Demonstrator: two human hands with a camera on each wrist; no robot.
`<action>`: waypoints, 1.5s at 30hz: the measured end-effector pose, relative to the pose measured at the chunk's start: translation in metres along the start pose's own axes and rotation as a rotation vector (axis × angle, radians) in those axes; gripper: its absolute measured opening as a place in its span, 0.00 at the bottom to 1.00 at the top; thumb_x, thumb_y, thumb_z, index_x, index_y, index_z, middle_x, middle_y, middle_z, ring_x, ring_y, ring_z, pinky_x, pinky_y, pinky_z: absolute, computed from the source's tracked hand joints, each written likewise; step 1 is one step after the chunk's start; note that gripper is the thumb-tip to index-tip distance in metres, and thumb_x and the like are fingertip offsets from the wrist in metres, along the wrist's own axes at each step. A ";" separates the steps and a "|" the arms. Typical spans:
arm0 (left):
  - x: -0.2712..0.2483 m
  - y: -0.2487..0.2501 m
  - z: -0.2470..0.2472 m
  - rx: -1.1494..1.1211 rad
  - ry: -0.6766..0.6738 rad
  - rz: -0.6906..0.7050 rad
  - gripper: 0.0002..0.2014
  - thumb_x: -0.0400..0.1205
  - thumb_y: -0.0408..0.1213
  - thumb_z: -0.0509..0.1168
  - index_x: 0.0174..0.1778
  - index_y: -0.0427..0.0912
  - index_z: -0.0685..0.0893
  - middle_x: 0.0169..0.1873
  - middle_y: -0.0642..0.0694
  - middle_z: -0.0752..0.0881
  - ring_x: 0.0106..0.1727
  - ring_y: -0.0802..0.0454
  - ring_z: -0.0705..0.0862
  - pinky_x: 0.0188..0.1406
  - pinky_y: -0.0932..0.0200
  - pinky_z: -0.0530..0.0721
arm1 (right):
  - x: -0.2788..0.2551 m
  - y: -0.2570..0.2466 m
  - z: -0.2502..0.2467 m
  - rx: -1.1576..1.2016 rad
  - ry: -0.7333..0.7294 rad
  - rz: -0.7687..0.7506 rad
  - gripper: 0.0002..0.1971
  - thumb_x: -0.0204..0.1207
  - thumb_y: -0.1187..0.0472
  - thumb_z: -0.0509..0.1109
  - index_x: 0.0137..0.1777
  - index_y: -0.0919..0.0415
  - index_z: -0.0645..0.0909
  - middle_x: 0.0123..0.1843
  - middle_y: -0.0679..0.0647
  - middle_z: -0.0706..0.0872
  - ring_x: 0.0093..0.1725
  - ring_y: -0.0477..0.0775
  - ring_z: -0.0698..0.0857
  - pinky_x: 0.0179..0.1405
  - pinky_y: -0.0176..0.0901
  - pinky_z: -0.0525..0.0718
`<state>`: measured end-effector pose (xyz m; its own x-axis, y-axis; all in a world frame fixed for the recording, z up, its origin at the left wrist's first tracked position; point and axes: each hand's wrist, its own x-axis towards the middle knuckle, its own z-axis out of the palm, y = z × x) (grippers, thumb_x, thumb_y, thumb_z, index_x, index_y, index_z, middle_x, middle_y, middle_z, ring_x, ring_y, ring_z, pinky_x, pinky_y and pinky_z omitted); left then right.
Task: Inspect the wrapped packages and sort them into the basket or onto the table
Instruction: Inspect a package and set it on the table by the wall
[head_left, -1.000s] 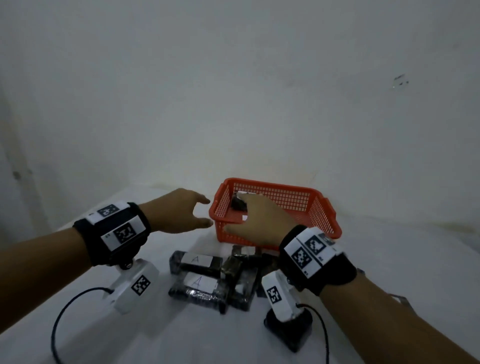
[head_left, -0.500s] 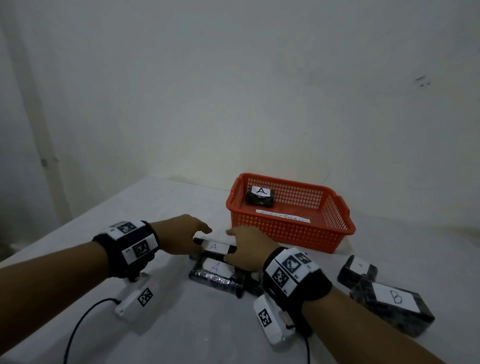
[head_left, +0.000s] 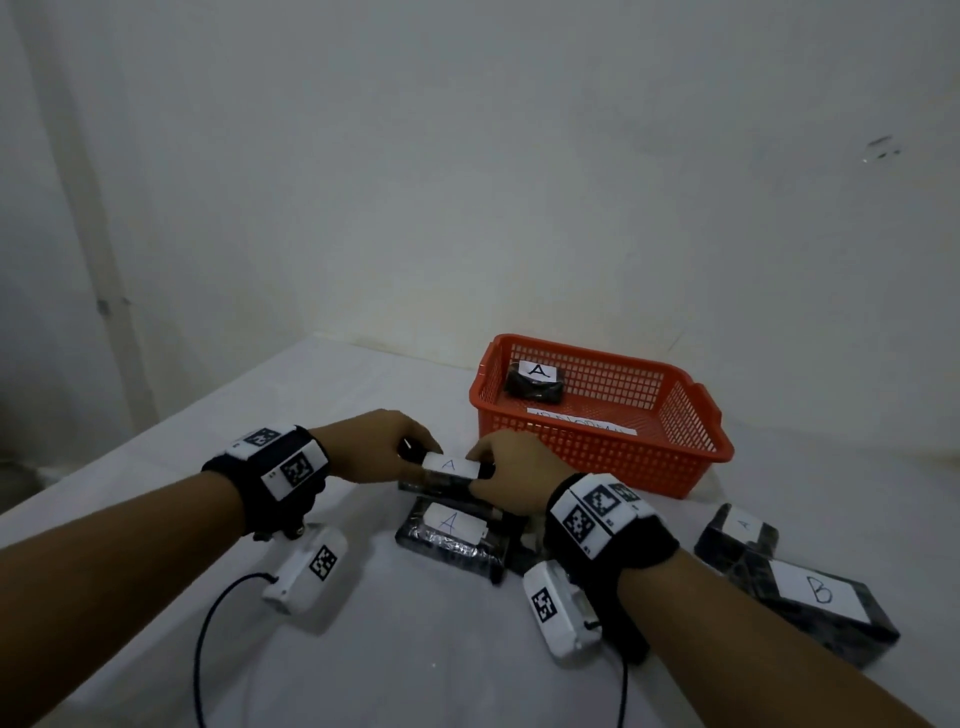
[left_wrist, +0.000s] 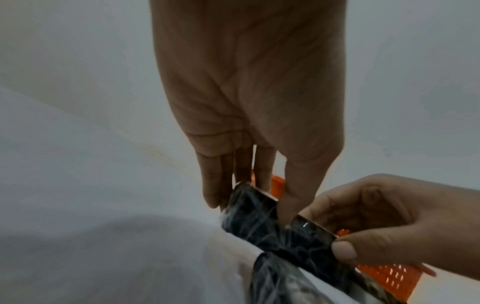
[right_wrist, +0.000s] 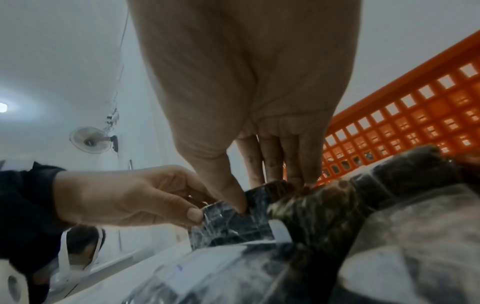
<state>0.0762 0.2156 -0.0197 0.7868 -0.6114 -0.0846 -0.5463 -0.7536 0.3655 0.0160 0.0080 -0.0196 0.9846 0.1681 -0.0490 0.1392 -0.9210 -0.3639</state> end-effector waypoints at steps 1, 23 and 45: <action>0.001 -0.002 -0.001 -0.050 0.039 0.006 0.17 0.84 0.49 0.71 0.69 0.54 0.88 0.55 0.58 0.91 0.55 0.59 0.89 0.62 0.59 0.86 | -0.001 0.003 -0.003 0.041 0.027 -0.010 0.17 0.81 0.61 0.75 0.68 0.62 0.88 0.63 0.55 0.92 0.59 0.53 0.90 0.58 0.40 0.88; 0.025 0.096 0.028 -0.992 0.255 0.198 0.15 0.84 0.30 0.72 0.66 0.38 0.89 0.56 0.40 0.94 0.56 0.44 0.94 0.58 0.50 0.92 | -0.057 0.092 -0.038 1.066 0.326 -0.060 0.17 0.74 0.65 0.83 0.61 0.69 0.90 0.57 0.64 0.94 0.55 0.61 0.95 0.57 0.49 0.93; 0.061 0.124 0.055 -1.172 0.254 0.194 0.18 0.81 0.34 0.73 0.67 0.37 0.87 0.57 0.39 0.93 0.60 0.44 0.93 0.63 0.51 0.90 | -0.064 0.140 -0.041 1.069 0.490 -0.017 0.19 0.70 0.61 0.87 0.59 0.66 0.90 0.55 0.59 0.96 0.58 0.58 0.94 0.65 0.55 0.91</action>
<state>0.0402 0.0714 -0.0304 0.8262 -0.5264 0.2008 -0.1736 0.1011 0.9796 -0.0234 -0.1464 -0.0297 0.9516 -0.1898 0.2417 0.2224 -0.1176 -0.9678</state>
